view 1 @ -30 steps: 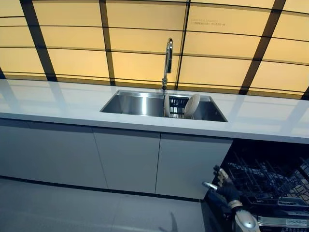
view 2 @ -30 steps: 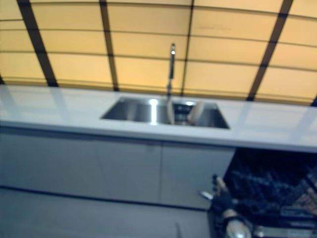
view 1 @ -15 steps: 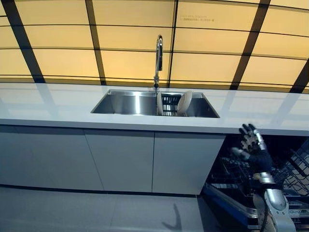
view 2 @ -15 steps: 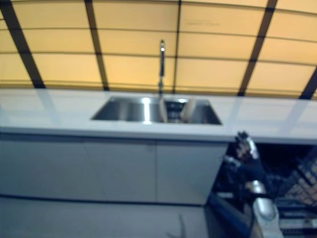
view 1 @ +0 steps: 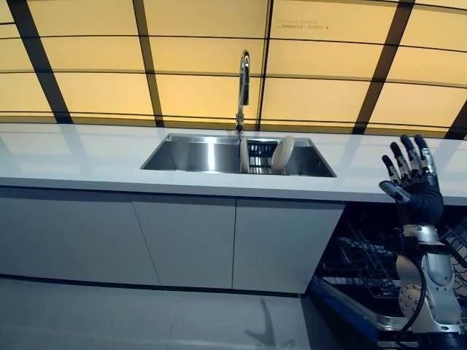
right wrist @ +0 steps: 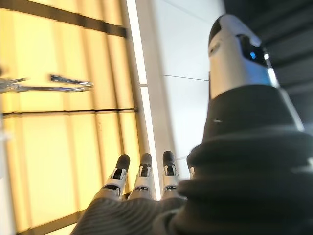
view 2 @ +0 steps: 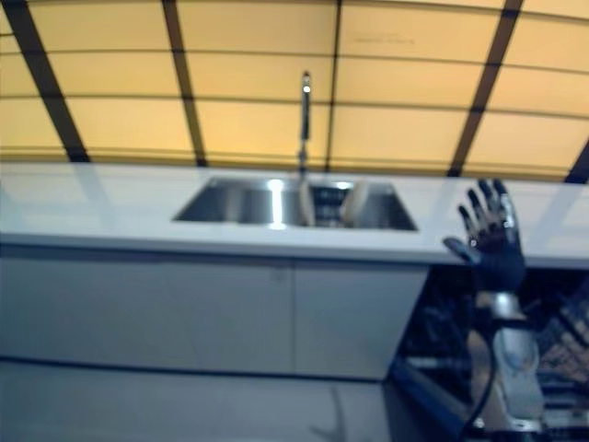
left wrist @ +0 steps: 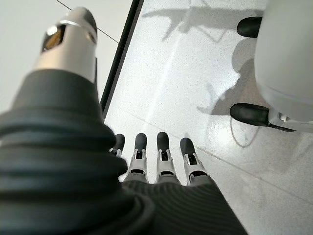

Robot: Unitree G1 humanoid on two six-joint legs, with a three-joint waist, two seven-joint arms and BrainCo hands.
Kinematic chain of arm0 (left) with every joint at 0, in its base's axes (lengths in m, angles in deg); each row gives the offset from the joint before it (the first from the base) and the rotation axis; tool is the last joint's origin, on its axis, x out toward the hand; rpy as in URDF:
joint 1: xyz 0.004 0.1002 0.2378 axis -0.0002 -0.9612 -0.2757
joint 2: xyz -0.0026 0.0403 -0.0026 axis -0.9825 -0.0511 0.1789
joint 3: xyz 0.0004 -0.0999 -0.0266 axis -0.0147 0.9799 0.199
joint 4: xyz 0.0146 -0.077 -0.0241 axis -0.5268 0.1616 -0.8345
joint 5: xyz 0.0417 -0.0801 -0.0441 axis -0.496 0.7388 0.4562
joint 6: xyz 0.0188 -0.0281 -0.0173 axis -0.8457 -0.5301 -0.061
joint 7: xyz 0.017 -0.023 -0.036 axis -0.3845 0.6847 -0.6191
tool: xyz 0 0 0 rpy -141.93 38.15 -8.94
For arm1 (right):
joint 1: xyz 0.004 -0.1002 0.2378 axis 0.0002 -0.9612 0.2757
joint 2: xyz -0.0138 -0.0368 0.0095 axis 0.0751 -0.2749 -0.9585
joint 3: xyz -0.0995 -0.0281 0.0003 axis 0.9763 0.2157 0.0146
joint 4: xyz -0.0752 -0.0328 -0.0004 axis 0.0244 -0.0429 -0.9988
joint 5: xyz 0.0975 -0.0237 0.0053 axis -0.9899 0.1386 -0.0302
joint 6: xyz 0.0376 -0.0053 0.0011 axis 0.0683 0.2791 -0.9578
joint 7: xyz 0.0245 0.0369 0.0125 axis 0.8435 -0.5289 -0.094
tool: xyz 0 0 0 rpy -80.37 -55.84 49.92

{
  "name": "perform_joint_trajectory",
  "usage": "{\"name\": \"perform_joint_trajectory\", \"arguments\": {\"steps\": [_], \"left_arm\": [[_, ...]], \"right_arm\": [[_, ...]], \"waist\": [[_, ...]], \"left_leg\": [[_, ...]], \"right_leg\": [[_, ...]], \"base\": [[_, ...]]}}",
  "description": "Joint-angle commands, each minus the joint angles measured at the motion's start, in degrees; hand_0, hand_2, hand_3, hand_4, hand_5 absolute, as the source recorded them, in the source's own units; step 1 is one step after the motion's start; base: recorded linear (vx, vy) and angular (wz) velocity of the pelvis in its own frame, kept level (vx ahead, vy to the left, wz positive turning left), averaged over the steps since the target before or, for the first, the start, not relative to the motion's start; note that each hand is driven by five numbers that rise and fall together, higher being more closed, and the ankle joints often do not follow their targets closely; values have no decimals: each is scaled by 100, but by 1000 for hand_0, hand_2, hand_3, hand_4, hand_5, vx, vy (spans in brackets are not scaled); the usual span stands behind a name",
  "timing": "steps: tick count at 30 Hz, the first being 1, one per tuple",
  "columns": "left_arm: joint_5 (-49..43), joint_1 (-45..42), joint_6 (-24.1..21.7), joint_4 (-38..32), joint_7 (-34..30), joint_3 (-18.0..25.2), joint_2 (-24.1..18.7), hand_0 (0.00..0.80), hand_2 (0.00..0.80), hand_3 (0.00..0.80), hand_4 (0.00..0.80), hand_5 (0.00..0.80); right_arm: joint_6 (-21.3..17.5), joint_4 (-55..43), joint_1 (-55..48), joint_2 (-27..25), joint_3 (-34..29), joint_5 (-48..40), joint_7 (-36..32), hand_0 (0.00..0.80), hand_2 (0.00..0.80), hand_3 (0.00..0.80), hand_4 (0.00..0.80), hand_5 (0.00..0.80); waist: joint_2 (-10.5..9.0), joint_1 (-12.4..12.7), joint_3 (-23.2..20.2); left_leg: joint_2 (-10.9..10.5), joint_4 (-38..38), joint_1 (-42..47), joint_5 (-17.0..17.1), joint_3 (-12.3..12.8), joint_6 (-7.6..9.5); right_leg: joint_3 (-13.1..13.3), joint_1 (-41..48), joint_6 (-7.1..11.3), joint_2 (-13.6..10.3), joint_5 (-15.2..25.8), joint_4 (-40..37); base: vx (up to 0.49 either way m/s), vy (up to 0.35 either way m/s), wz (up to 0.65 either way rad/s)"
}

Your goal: Take plates into dishwasher

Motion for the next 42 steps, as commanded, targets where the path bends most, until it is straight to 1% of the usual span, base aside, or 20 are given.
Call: {"name": "perform_joint_trajectory", "arguments": {"steps": [1, 3, 6, 8, 9, 10, 11, 13, 15, 18, 21, 25, 29, 32, 34, 36, 38, 39, 40, 42], "left_arm": [[-367, 358, -5, 208, 85, -203, -294, 0, 0, 0, 0, 0], [-360, 397, 18, 211, 82, -213, -322, 0, 0, 0, 0, 0], [-434, 513, 35, 255, 72, -232, -397, 0, 0, 0, 0, 0], [-474, 547, 86, 220, 76, -257, -453, 0, 0, 0, 0, 0], [-481, 550, 97, 216, 77, -261, -458, 0, 0, 0, 0, 0], [-495, 572, 189, 178, 80, -292, -508, 0, 0, 0, 0, 0], [-480, 578, 257, 154, 76, -322, -539, 0, 0, 0, 0, 0], [-477, 576, 315, 150, 52, -353, -543, 0, 0, 0, 0, 0], [-423, 596, 284, 231, 77, -400, -499, 0, 0, 0, 0, 0], [-392, 611, 263, 387, 124, -382, -428, 0, 0, 0, 0, 0], [-461, 554, 324, 452, 184, -376, -421, 0, 0, 0, 0, 0], [-509, 505, 180, 702, 147, -318, -478, 0, 0, 0, 0, 0], [-655, 407, 162, 715, 132, -242, -476, 0, 0, 0, 0, 0], [-620, 319, 87, 608, 31, -144, -496, 0, 0, 0, 0, 0], [-670, 246, -78, 462, -115, -136, -465, 0, 0, 0, 0, 0], [-674, 206, -204, 398, -108, -205, -386, 0, 0, 0, 0, 0], [-641, 198, -392, 319, -83, -319, -277, 0, 0, 0, 0, 0], [-612, 195, -415, 238, -80, -354, -252, 0, 0, 0, 0, 0], [-589, 210, -376, 105, -91, -387, -246, 0, 0, 0, 0, 0], [-590, 262, -287, -28, -92, -441, -259, 0, 0, 0, 0, 0]], "right_arm": [[98, 139, 699, -235, 42, 279, 117, 0, 0, 0, 0, 0], [111, 198, 838, -272, 129, 352, 172, 0, 0, 0, 0, 0], [117, 361, 1133, -339, 294, 520, 284, 0, 0, 0, 0, 0], [130, 369, 1187, -392, 346, 618, 416, 0, 0, 0, 0, 0], [133, 371, 1191, -399, 354, 631, 425, 0, 0, 0, 0, 0], [208, 417, 1277, -498, 390, 603, 472, 0, 0, 0, 0, 0], [289, 449, 1338, -549, 415, 571, 498, 0, 0, 0, 0, 0], [425, 487, 1403, -640, 415, 548, 523, 0, 0, 0, 0, 0], [552, 502, 1420, -685, 376, 493, 492, 0, 0, 0, 0, 0], [574, 551, 1245, -777, 269, 331, 309, 0, 0, 0, 0, 0], [632, 550, 1082, -791, 169, 291, 243, 0, 0, 0, 0, 0], [654, 493, 947, -806, 162, 303, 263, 0, 0, 0, 0, 0], [842, 401, 891, -648, 201, 372, 226, 0, 0, 0, 0, 0], [923, 328, 865, -587, 312, 397, 248, 0, 0, 0, 0, 0], [891, 302, 869, -590, 382, 345, 227, 0, 0, 0, 0, 0], [863, 282, 860, -601, 408, 337, 181, 0, 0, 0, 0, 0], [783, 295, 878, -598, 477, 383, 210, 0, 0, 0, 0, 0], [785, 280, 897, -600, 504, 398, 239, 0, 0, 0, 0, 0], [834, 272, 949, -612, 514, 413, 287, 0, 0, 0, 0, 0], [942, 274, 1081, -640, 555, 456, 366, 0, 0, 0, 0, 0]], "waist": [[-303, 201, 42], [-314, 220, 99], [-320, 288, 237], [-265, 328, 291], [-261, 331, 293], [-196, 307, 365], [-191, 283, 403], [-225, 198, 437], [-340, 83, 458], [-409, -108, 488], [-406, -166, 548], [-491, -196, 457], [-415, -120, 262], [-309, -110, 89], [-258, -86, 5], [-317, -38, 26], [-484, 49, 130], [-562, 86, 190], [-581, 120, 264], [-588, 213, 355]], "left_leg": [[-552, 519, -593, -21, 87, 584], [-582, 657, -663, -61, 61, 626], [-664, 947, -850, -107, -124, 743], [-676, 957, -883, -88, -217, 777], [-679, 956, -888, -88, -222, 779], [-656, 927, -841, -56, -274, 767], [-673, 902, -788, -47, -301, 751], [-746, 850, -641, -68, -369, 698], [-887, 907, -513, -222, -497, 655], [-1042, 914, -214, -419, -712, 624], [-1046, 925, -32, -509, -855, 662], [-1062, 1031, 80, -766, -1074, 731], [-786, 1107, 457, -1030, -988, 476], [-573, 1360, 526, -712, -838, 263], [-478, 2126, 287, -27, -711, 38], [-562, 3141, -114, 445, -596, -95], [-715, 5018, -1177, 867, -310, -280], [-705, 5550, -1502, 935, -211, -309], [-558, 5968, -1914, 904, -109, -311], [-465, 5761, -2234, 809, -17, -233]], "right_leg": [[-183, -316, 146, -271, -132, 785], [-168, -410, 172, -323, -101, 1042], [-108, -789, 215, -470, 195, 2049], [-107, -1170, 239, -557, 674, 2911], [-93, -1236, 244, -563, 716, 3018], [-101, -1717, 297, -515, 1057, 3567], [-170, -1998, 327, -485, 1219, 3620], [-324, -2251, 342, -437, 1249, 3166], [-371, -2167, 329, -379, 1086, 2182], [-524, -2218, 402, -222, 1269, 939], [-604, -2447, 440, -199, 1438, 891], [-412, -2175, 363, -236, 1329, 809], [-812, -1787, 240, -350, 886, 1068], [-917, -1564, 67, -226, 634, 1021], [-903, -1307, -98, -110, 457, 891], [-912, -1084, -237, -131, 373, 809], [-964, -782, -426, -265, 270, 763], [-961, -663, -480, -323, 234, 759], [-994, -536, -535, -310, 192, 753], [-1001, -373, -536, -274, 156, 692]], "base": [[-21, 96, -10], [-25, 97, -19], [-22, 116, -23], [2, 115, -15], [46, 136, -5], [97, 127, 9], [163, 129, 11], [255, 29, 19], [367, -63, 37], [394, -89, 31], [390, -154, 48], [306, -184, 22], [298, -264, 7], [227, -245, 6], [194, -269, 11], [101, -216, 11], [56, -241, -5], [50, -240, -11], [54, -175, -7], [84, -144, -5]]}}
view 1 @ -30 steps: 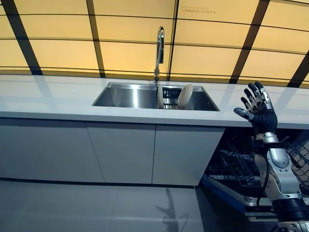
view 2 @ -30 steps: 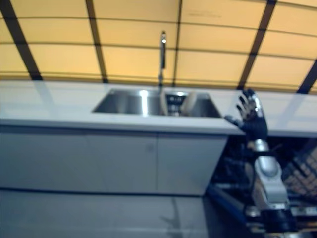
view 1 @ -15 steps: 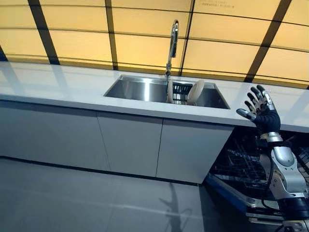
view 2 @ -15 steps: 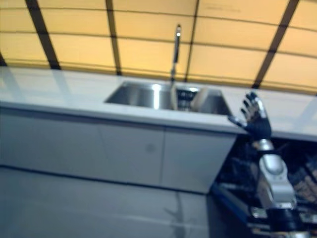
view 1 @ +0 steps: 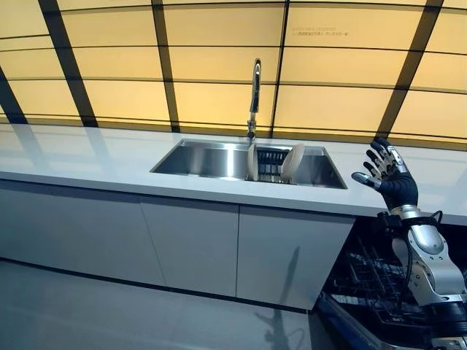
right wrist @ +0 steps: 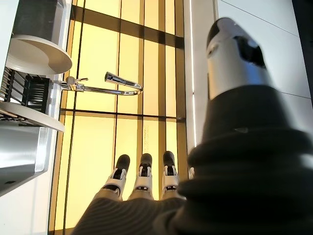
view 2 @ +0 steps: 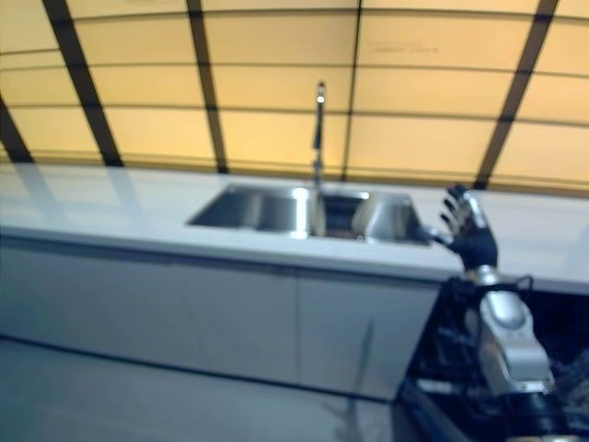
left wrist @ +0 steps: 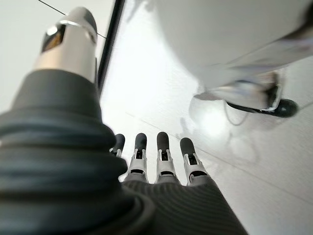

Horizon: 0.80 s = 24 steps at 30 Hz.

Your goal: Take plates into dishwasher

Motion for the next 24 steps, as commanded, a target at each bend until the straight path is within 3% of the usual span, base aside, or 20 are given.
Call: {"name": "perform_joint_trajectory", "arguments": {"steps": [1, 2, 3, 5, 8, 10, 13, 24], "left_arm": [[-164, 84, -93, -533, -31, -223, -185, 0, 0, 0, 0, 0], [-182, 102, -62, -535, -27, -225, -204, 0, 0, 0, 0, 0], [-212, 146, 35, -517, -16, -204, -261, 0, 0, 0, 0, 0], [-218, 182, 134, -460, -1, -193, -322, 0, 0, 0, 0, 0], [-265, 171, 205, -405, 44, -162, -336, 0, 0, 0, 0, 0], [-210, 118, 203, -291, 126, -151, -337, 0, 0, 0, 0, 0], [-94, 65, 84, -137, 190, -138, -306, 0, 0, 0, 0, 0], [32, 179, -55, -202, 50, -361, -260, 0, 0, 0, 0, 0]], "right_arm": [[-50, -316, 471, -158, 121, 80, 170, 0, 0, 0, 0, 0], [-11, -294, 556, -160, 174, 112, 237, 0, 0, 0, 0, 0], [110, -210, 832, -170, 365, 98, 395, 0, 0, 0, 0, 0], [199, -86, 1059, -174, 540, 77, 493, 0, 0, 0, 0, 0], [189, 9, 1182, -141, 679, 84, 516, 0, 0, 0, 0, 0], [141, -28, 1159, -107, 768, 121, 420, 0, 0, 0, 0, 0], [109, -75, 1107, -107, 773, 111, 250, 0, 0, 0, 0, 0], [138, -169, 664, -224, 449, -10, -116, 0, 0, 0, 0, 0]], "waist": [[-234, 134, 215], [-219, 167, 224], [-178, 248, 253], [-107, 322, 250], [-39, 430, 248], [82, 531, 254], [155, 562, 271], [249, 513, 142]], "left_leg": [[101, 303, -84, -50, 587, 583], [143, -50, -73, -44, 628, 608], [295, -988, 51, -17, 808, 623], [432, -2073, 103, 167, 882, 575], [447, -3004, 17, 399, 777, 531], [567, -3931, -125, 813, 611, 436], [655, -4175, -226, 1007, 545, 400], [733, -4378, -170, 781, 521, 464]], "right_leg": [[78, 353, 267, -109, 596, -562], [92, 399, 279, -66, 565, -597], [165, 528, 289, 63, 467, -695], [285, 649, 314, 225, 381, -800], [484, 770, 359, 348, 322, -905], [675, 908, 361, 453, 212, -939], [807, 998, 331, 496, 92, -930], [953, 1360, 336, 435, -460, -645]], "base": [[115, -118, 12], [179, -110, 19], [158, -61, 1], [201, -21, -11], [158, 5, -3], [204, 10, -29], [168, -5, -43], [218, 45, -33]]}}
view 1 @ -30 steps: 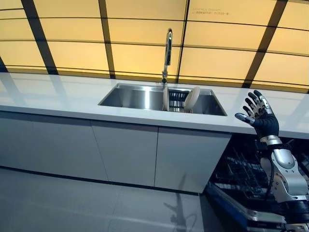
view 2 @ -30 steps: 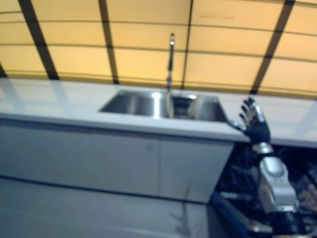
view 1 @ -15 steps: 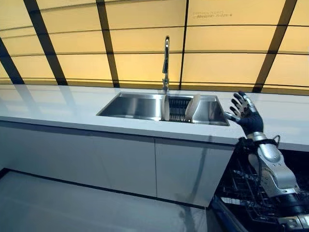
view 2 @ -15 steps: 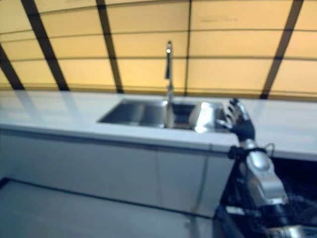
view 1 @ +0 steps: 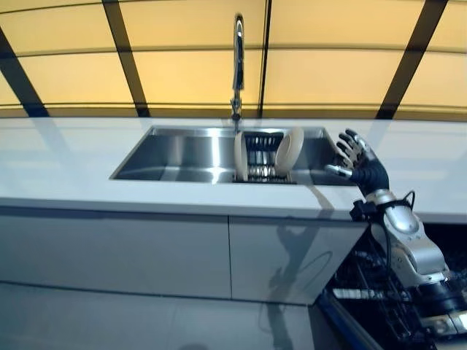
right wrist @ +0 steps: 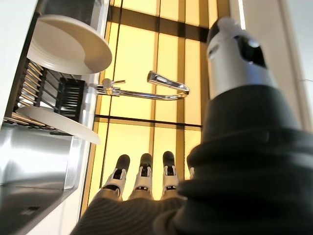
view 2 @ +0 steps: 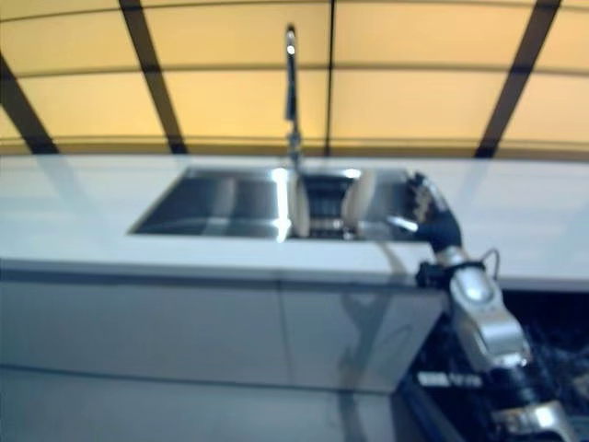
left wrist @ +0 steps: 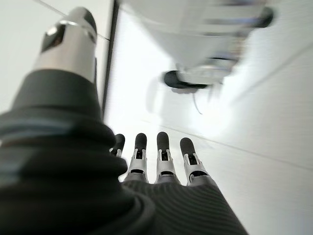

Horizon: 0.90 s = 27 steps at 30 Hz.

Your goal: Take plates into dishwasher

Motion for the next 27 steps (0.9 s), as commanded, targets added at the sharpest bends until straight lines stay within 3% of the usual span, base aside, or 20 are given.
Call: {"name": "perform_joint_trajectory", "arguments": {"steps": [1, 2, 4, 10, 12, 14, 17, 18, 20, 21, 22, 23, 27], "left_arm": [[69, -58, -154, 86, -43, -358, -83, 0, 0, 0, 0, 0], [49, -59, -138, 77, -49, -366, -85, 0, 0, 0, 0, 0], [38, -23, -57, 55, -25, -417, -112, 0, 0, 0, 0, 0], [34, 3, -38, 154, -8, -285, -186, 0, 0, 0, 0, 0], [-1, 30, -22, 180, -18, -240, -222, 0, 0, 0, 0, 0], [-33, 68, -95, 248, -53, -249, -264, 0, 0, 0, 0, 0], [-12, 149, -89, 258, -87, -278, -306, 0, 0, 0, 0, 0], [13, 196, -80, 233, -94, -311, -319, 0, 0, 0, 0, 0], [13, 223, 37, 81, -62, -330, -334, 0, 0, 0, 0, 0], [12, 225, 40, 78, -61, -326, -332, 0, 0, 0, 0, 0], [21, 225, 99, -13, -36, -332, -326, 0, 0, 0, 0, 0], [12, 239, 133, -45, -1, -339, -322, 0, 0, 0, 0, 0], [7, 299, 183, 49, 84, -321, -301, 0, 0, 0, 0, 0]], "right_arm": [[-272, -220, -148, -50, -393, -46, -79, 0, 0, 0, 0, 0], [-277, -216, -171, -47, -416, -33, -79, 0, 0, 0, 0, 0], [-365, -214, -258, -52, -501, -23, -41, 0, 0, 0, 0, 0], [-464, -304, -499, -78, -735, -52, -141, 0, 0, 0, 0, 0], [-512, -280, -587, -73, -802, -93, -164, 0, 0, 0, 0, 0], [-570, -232, -660, 16, -841, -32, -178, 0, 0, 0, 0, 0], [-615, -221, -695, 63, -783, -1, -185, 0, 0, 0, 0, 0], [-634, -229, -685, 65, -726, 27, -178, 0, 0, 0, 0, 0], [-626, -170, -560, 59, -643, 25, -125, 0, 0, 0, 0, 0], [-626, -166, -552, 56, -639, 25, -125, 0, 0, 0, 0, 0], [-531, -73, -314, 1, -570, -29, -66, 0, 0, 0, 0, 0], [-450, -25, -143, -47, -534, -81, -10, 0, 0, 0, 0, 0], [-470, 59, -52, -10, -488, -87, 46, 0, 0, 0, 0, 0]], "waist": [[-170, 130, -303], [-183, 140, -302], [-315, 189, -305], [-501, 239, -349], [-602, 236, -434], [-661, 219, -513], [-477, 135, -542], [-335, 62, -496], [-261, -22, -384], [-247, -24, -391], [-262, -56, -330], [-288, -103, -303], [-417, -294, -242]], "left_leg": [[271, 523, -1089, 499, -132, -353], [247, 567, -1118, 458, -147, -339], [55, 785, -1200, 26, -178, -209], [-216, 1430, -1357, -466, -122, 29], [-335, 1515, -1305, -638, -89, 218], [-440, 1427, -1178, -719, -62, 414], [-419, 1173, -820, -767, -64, 578], [-388, 1038, -581, -798, -96, 630], [-443, 822, -219, -823, -159, 639], [-427, 810, -228, -807, -161, 636], [-472, 625, -33, -786, -207, 574], [-469, 514, 80, -783, -260, 509], [-593, 344, 384, -974, -458, 439]], "right_leg": [[-167, 171, 153, -147, 29, 254], [-157, 187, 162, -164, 23, 259], [-139, 226, 281, -349, 62, 256], [-144, 247, 562, -728, 71, 459], [-123, 178, 733, -929, 282, 819], [-112, -84, 887, -1169, 922, 1612], [-155, -875, 900, -1311, 1739, 3220], [-131, -1424, 843, -1290, 1799, 3953], [-269, -2052, 752, -1272, 1727, 4144], [-278, -2057, 744, -1256, 1749, 4124], [-447, -2119, 651, -1189, 1408, 3341], [-529, -2073, 636, -1086, 1321, 2521], [-389, -2055, 783, -753, 1319, 763]], "base": [[254, 94, 7], [234, 122, 5], [190, 163, 0], [233, 223, -11], [239, 251, -18], [158, 210, -24], [147, 276, -18], [144, 305, -17], [143, 203, -7], [201, 40, -5], [228, -81, -1], [252, -99, -3], [222, -149, 7]]}}
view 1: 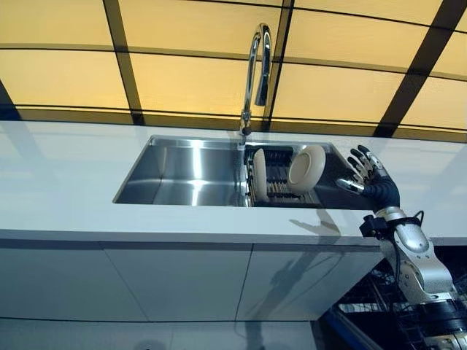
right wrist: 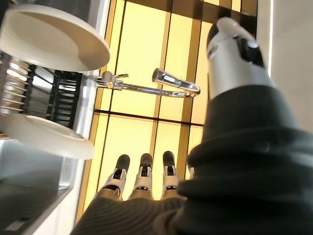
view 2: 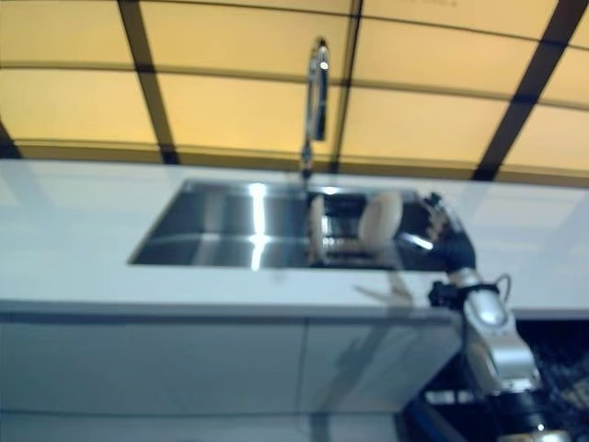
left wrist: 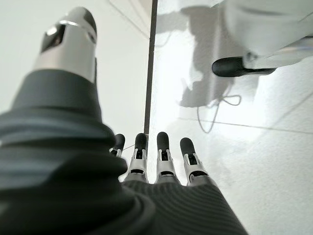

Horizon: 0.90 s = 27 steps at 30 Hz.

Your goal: Take plates into dishwasher

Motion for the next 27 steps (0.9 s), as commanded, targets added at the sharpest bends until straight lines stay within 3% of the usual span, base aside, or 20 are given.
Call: {"name": "perform_joint_trajectory", "arguments": {"steps": [1, 4, 7, 11, 16, 23, 27], "left_arm": [[12, -24, 36, 36, 130, -25, -76, 0, 0, 0, 0, 0], [-75, -96, 87, 55, 172, 29, -106, 0, 0, 0, 0, 0], [-162, -116, 99, 187, 173, 62, -190, 0, 0, 0, 0, 0], [-101, -73, 142, 230, 157, 158, -216, 0, 0, 0, 0, 0], [-118, -107, 11, 113, 68, 171, -96, 0, 0, 0, 0, 0], [-167, -185, -262, -161, -70, 26, 74, 0, 0, 0, 0, 0], [-216, -203, -156, -95, -60, 3, 61, 0, 0, 0, 0, 0]], "right_arm": [[-275, 68, 506, -179, -102, -91, 163, 0, 0, 0, 0, 0], [-133, 8, 446, -173, -166, -150, 274, 0, 0, 0, 0, 0], [-112, -34, 409, -219, -250, -159, 326, 0, 0, 0, 0, 0], [-123, -38, 418, -189, -272, -130, 312, 0, 0, 0, 0, 0], [-21, 2, 587, -207, -183, -42, 543, 0, 0, 0, 0, 0], [60, -67, 645, -297, -249, -40, 656, 0, 0, 0, 0, 0], [198, -122, 667, -329, -264, -31, 731, 0, 0, 0, 0, 0]], "waist": [[-214, -182, -23], [-203, -228, 23], [-220, -247, -25], [-252, -218, -84], [-321, -171, -111], [-326, -93, -9], [-252, -107, 11]], "left_leg": [[-119, -23, 13, -97, -673, -304], [-94, -166, 242, -131, -845, -276], [-74, -162, 238, -145, -1042, -255], [0, 0, 209, -211, -1020, -341], [192, 663, 173, -531, -786, -573], [178, 2208, -483, -7, -784, -776], [315, 1743, -442, 43, -680, -815]], "right_leg": [[104, 221, 78, 348, 1550, -1577], [86, -10, 126, 427, 1772, -1507], [371, 224, 40, 495, 1604, -1575], [338, 495, -24, 472, 1431, -1605], [126, 861, -186, 415, 1220, -1668], [24, 1202, -452, 426, 1003, -1668], [8, 1327, -452, 477, 929, -1726]], "base": [[224, -178, 25], [200, -175, 38], [127, -172, 59], [128, -247, 35], [116, -214, 15], [66, -120, 20], [62, 5, 13]]}}
